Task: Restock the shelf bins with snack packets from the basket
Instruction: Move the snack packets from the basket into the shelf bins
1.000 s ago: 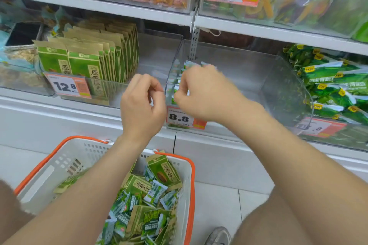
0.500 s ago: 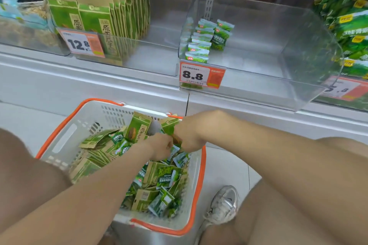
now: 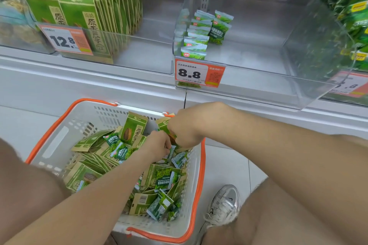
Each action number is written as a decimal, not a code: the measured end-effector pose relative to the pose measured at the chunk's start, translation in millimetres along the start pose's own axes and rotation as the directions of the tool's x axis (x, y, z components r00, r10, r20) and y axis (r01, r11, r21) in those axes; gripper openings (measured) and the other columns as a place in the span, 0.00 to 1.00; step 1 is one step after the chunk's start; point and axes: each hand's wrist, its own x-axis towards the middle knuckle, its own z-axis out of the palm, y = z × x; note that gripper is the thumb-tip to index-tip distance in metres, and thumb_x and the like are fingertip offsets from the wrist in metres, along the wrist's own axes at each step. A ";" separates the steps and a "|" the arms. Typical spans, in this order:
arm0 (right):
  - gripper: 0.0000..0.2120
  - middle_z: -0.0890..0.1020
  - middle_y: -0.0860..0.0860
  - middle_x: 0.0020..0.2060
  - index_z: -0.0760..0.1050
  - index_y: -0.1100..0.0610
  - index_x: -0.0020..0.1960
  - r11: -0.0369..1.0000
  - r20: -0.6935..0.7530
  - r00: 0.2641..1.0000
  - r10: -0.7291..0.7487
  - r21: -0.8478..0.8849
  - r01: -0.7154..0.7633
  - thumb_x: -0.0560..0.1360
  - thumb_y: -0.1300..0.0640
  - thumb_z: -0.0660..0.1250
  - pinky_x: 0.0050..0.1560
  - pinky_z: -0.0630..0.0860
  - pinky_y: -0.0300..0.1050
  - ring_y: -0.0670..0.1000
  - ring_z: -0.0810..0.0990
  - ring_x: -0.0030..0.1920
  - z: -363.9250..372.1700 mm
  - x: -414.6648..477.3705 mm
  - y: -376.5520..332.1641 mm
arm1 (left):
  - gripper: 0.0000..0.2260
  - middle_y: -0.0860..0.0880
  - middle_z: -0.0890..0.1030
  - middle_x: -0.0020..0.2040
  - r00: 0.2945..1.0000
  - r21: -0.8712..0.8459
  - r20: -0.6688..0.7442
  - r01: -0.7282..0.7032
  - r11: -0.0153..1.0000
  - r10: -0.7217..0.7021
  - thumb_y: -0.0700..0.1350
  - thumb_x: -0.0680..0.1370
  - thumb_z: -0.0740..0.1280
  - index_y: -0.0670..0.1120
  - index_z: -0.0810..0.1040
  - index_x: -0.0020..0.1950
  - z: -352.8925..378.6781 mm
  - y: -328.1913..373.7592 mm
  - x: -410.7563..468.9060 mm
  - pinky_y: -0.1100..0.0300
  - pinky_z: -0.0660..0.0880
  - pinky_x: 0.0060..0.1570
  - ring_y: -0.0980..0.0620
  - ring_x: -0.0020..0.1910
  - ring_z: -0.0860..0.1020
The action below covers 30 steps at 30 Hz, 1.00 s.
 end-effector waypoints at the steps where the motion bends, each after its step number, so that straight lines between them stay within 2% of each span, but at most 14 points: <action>1: 0.11 0.73 0.51 0.39 0.68 0.55 0.41 1.000 0.001 1.000 0.003 -0.003 -0.003 0.83 0.57 0.58 0.33 0.67 0.43 0.49 0.71 0.34 -1.9 -1.1 -0.4 | 0.10 0.53 0.78 0.39 1.000 -0.042 -0.004 0.005 0.999 -0.005 0.39 0.78 0.73 0.48 0.77 0.39 -6.0 1.9 -2.6 0.68 0.69 0.37 0.53 0.42 0.78; 3: 0.13 0.73 0.51 0.37 0.66 0.55 0.38 1.000 0.008 1.000 0.010 -0.021 -0.010 0.82 0.60 0.59 0.36 0.70 0.44 0.51 0.70 0.34 -6.1 -4.5 -0.2 | 0.15 0.55 0.76 0.33 0.999 -0.195 0.041 0.043 0.980 -0.036 0.37 0.76 0.73 0.51 0.74 0.34 -20.9 5.9 -6.0 0.73 0.67 0.29 0.55 0.34 0.76; 4: 0.14 0.72 0.51 0.36 0.65 0.55 0.38 1.000 -0.001 1.000 0.006 -0.028 -0.006 0.82 0.61 0.60 0.37 0.70 0.45 0.51 0.70 0.34 -8.3 -6.5 1.1 | 0.15 0.53 0.76 0.31 0.996 -0.297 0.075 0.074 0.952 -0.054 0.36 0.75 0.74 0.50 0.75 0.34 -30.6 8.5 -7.1 0.73 0.71 0.29 0.54 0.32 0.78; 6: 0.13 0.72 0.51 0.36 0.66 0.56 0.38 1.000 -0.020 1.000 0.014 -0.028 -0.014 0.81 0.63 0.60 0.33 0.69 0.43 0.50 0.70 0.33 -14.2 -14.0 4.4 | 0.10 0.49 0.80 0.31 0.991 -0.502 0.123 0.106 0.858 -0.051 0.33 0.73 0.76 0.46 0.81 0.37 -55.2 15.4 -12.8 0.59 0.83 0.37 0.46 0.34 0.85; 8: 0.10 0.73 0.51 0.36 0.70 0.57 0.41 0.999 -0.067 0.997 0.042 0.033 -0.040 0.81 0.62 0.61 0.30 0.66 0.43 0.50 0.71 0.33 -18.4 -21.3 10.4 | 0.05 0.44 0.85 0.35 0.988 -0.638 0.149 0.120 0.761 -0.031 0.33 0.74 0.77 0.42 0.85 0.40 -80.4 25.1 -18.8 0.52 0.86 0.41 0.42 0.37 0.86; 10: 0.10 0.75 0.51 0.35 0.72 0.58 0.43 0.989 -0.123 0.990 0.068 0.136 -0.051 0.82 0.56 0.63 0.30 0.69 0.44 0.52 0.74 0.33 -19.7 -26.7 16.5 | 0.05 0.40 0.85 0.37 0.990 -0.701 0.135 0.119 0.703 -0.032 0.34 0.75 0.75 0.40 0.86 0.39 -105.2 37.1 -29.0 0.58 0.84 0.37 0.45 0.35 0.86; 14: 0.26 0.82 0.52 0.24 0.75 0.60 0.35 0.882 -0.190 0.975 0.117 0.471 -0.014 0.77 0.39 0.69 0.37 0.85 0.51 0.53 0.84 0.28 -18.6 -37.3 19.7 | 0.03 0.38 0.85 0.35 0.996 -0.745 0.074 0.086 0.661 -0.046 0.34 0.73 0.75 0.33 0.86 0.43 -147.8 51.2 -49.4 0.59 0.84 0.40 0.48 0.33 0.85; 17: 0.22 0.86 0.57 0.32 0.82 0.67 0.47 0.846 -0.246 0.953 0.177 0.532 -0.020 0.75 0.45 0.74 0.40 0.85 0.56 0.54 0.87 0.35 -20.5 -43.2 18.3 | 0.12 0.41 0.84 0.34 0.994 -0.782 0.074 0.105 0.615 -0.075 0.40 0.73 0.80 0.33 0.85 0.48 -172.2 55.3 -63.1 0.61 0.81 0.34 0.50 0.30 0.83; 19: 0.22 0.87 0.61 0.40 0.77 0.70 0.63 0.717 -0.213 0.954 0.209 0.697 -0.002 0.78 0.54 0.73 0.46 0.85 0.59 0.56 0.88 0.41 -21.6 -44.8 20.4 | 0.14 0.49 0.77 0.32 0.994 -0.813 0.021 0.081 0.577 -0.110 0.50 0.74 0.79 0.39 0.86 0.47 -184.8 53.1 -68.2 0.62 0.70 0.26 0.53 0.26 0.72; 21: 0.25 0.86 0.63 0.52 0.67 0.68 0.73 0.475 -0.175 0.957 0.233 0.879 0.045 0.81 0.58 0.70 0.52 0.85 0.58 0.57 0.89 0.45 -23.3 -47.4 24.5 | 0.16 0.50 0.76 0.37 0.990 -0.850 -0.070 0.007 0.527 -0.126 0.59 0.73 0.75 0.46 0.85 0.44 -195.0 48.6 -71.5 0.58 0.67 0.32 0.51 0.31 0.69; 23: 0.19 0.82 0.61 0.60 0.68 0.61 0.73 0.274 -0.197 0.952 0.236 0.953 0.129 0.83 0.60 0.67 0.55 0.84 0.56 0.58 0.88 0.49 -26.5 -52.6 25.3 | 0.14 0.49 0.82 0.44 0.988 -0.859 -0.146 -0.099 0.502 -0.054 0.59 0.74 0.72 0.48 0.86 0.46 -201.7 45.4 -75.9 0.54 0.72 0.41 0.50 0.38 0.76; 24: 0.12 0.82 0.59 0.60 0.69 0.58 0.67 0.213 -0.224 0.945 0.240 0.961 0.174 0.84 0.60 0.65 0.56 0.84 0.56 0.57 0.88 0.51 -27.6 -54.2 25.0 | 0.11 0.47 0.84 0.46 0.985 -0.863 -0.174 -0.159 0.480 0.013 0.55 0.77 0.72 0.47 0.86 0.48 -203.0 45.6 -78.5 0.54 0.74 0.45 0.51 0.40 0.80; 27: 0.12 0.84 0.57 0.58 0.72 0.58 0.68 0.125 -0.268 0.936 0.230 0.961 0.245 0.85 0.58 0.63 0.56 0.84 0.52 0.54 0.88 0.52 -27.9 -56.4 26.2 | 0.11 0.42 0.82 0.42 0.962 -0.881 -0.244 -0.273 0.386 0.123 0.46 0.82 0.71 0.38 0.86 0.50 -202.6 49.0 -81.5 0.58 0.79 0.40 0.50 0.37 0.80; 30: 0.09 0.85 0.58 0.55 0.75 0.58 0.63 0.133 -0.308 0.913 0.267 0.950 0.282 0.84 0.58 0.67 0.56 0.85 0.53 0.54 0.88 0.50 -30.2 -60.5 28.2 | 0.15 0.40 0.79 0.39 0.939 -0.872 -0.329 -0.344 0.348 0.105 0.45 0.82 0.70 0.32 0.84 0.51 -201.4 53.2 -79.9 0.58 0.79 0.38 0.49 0.36 0.77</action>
